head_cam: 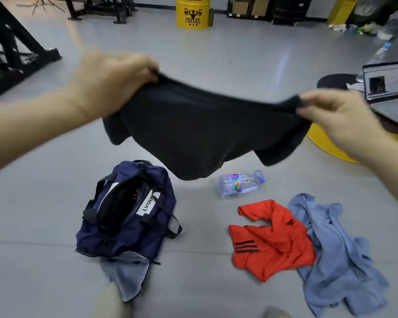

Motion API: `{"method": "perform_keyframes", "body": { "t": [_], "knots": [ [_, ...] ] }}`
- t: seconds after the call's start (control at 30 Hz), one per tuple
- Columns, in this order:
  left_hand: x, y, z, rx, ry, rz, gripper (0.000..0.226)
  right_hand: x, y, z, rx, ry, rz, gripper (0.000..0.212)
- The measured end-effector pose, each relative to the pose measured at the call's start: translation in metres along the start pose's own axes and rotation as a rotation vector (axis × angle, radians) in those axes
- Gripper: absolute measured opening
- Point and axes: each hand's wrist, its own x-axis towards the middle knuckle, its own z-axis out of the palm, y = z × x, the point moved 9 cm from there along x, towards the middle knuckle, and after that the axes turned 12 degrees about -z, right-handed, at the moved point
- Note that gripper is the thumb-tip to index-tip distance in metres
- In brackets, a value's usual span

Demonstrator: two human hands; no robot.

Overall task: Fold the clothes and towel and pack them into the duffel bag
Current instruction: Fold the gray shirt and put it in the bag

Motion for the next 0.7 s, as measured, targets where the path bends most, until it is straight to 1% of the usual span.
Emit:
{"method": "perform_keyframes", "body": {
  "t": [0.03,0.07,0.13,0.17,0.2,0.23,0.27,0.3,0.37,0.4,0.43,0.5,0.57,0.63,0.67,0.7],
  "knots": [
    [-0.023,0.003,0.015,-0.052,-0.067,-0.017,0.014,-0.021,0.024,0.017,-0.010,-0.032,0.047,0.023],
    [-0.056,0.007,0.039,-0.063,-0.163,-0.042,0.015,-0.043,0.051,0.036,-0.007,-0.063,0.095,0.020],
    [-0.129,0.018,0.092,-0.092,-0.359,-0.059,0.021,-0.095,0.109,0.080,0.052,-0.138,0.209,0.011],
    [-0.166,0.024,0.121,-0.097,-0.452,-0.058,0.023,-0.122,0.138,0.105,0.054,-0.194,0.263,0.011],
    [-0.206,0.031,0.150,-0.104,-0.551,-0.034,0.024,-0.149,0.167,0.130,0.026,-0.256,0.293,0.022],
    [-0.247,0.038,0.174,-0.112,-0.638,-0.018,0.027,-0.176,0.194,0.153,-0.011,-0.313,0.307,0.038],
    [-0.288,0.045,0.198,-0.122,-0.706,-0.009,0.032,-0.203,0.221,0.176,-0.034,-0.363,0.318,0.049],
    [-0.331,0.053,0.220,-0.134,-0.789,-0.010,0.035,-0.230,0.244,0.198,-0.059,-0.414,0.337,0.048],
    [-0.413,0.070,0.259,-0.176,-0.966,-0.014,0.041,-0.284,0.279,0.238,-0.131,-0.518,0.366,0.033],
    [-0.448,0.076,0.273,-0.178,-1.029,-0.023,0.039,-0.310,0.294,0.255,-0.166,-0.583,0.357,0.029],
    [-0.478,0.081,0.285,-0.169,-1.069,-0.032,0.034,-0.334,0.305,0.271,-0.195,-0.659,0.348,0.026],
    [-0.520,0.091,0.296,-0.188,-1.120,-0.049,0.030,-0.372,0.319,0.297,-0.276,-0.790,0.269,0.026],
    [-0.544,0.103,0.295,-0.234,-1.148,-0.023,0.025,-0.394,0.320,0.311,-0.325,-0.825,0.161,0.026],
    [-0.552,0.110,0.285,-0.302,-1.115,-0.010,0.013,-0.413,0.311,0.323,-0.315,-0.875,0.081,0.025],
    [-0.554,0.111,0.281,-0.319,-1.098,-0.009,0.016,-0.420,0.306,0.327,-0.315,-0.894,0.062,0.026],
    [-0.556,0.110,0.277,-0.320,-1.094,-0.011,0.025,-0.426,0.299,0.330,-0.305,-0.909,0.062,0.027]
  ]
}}
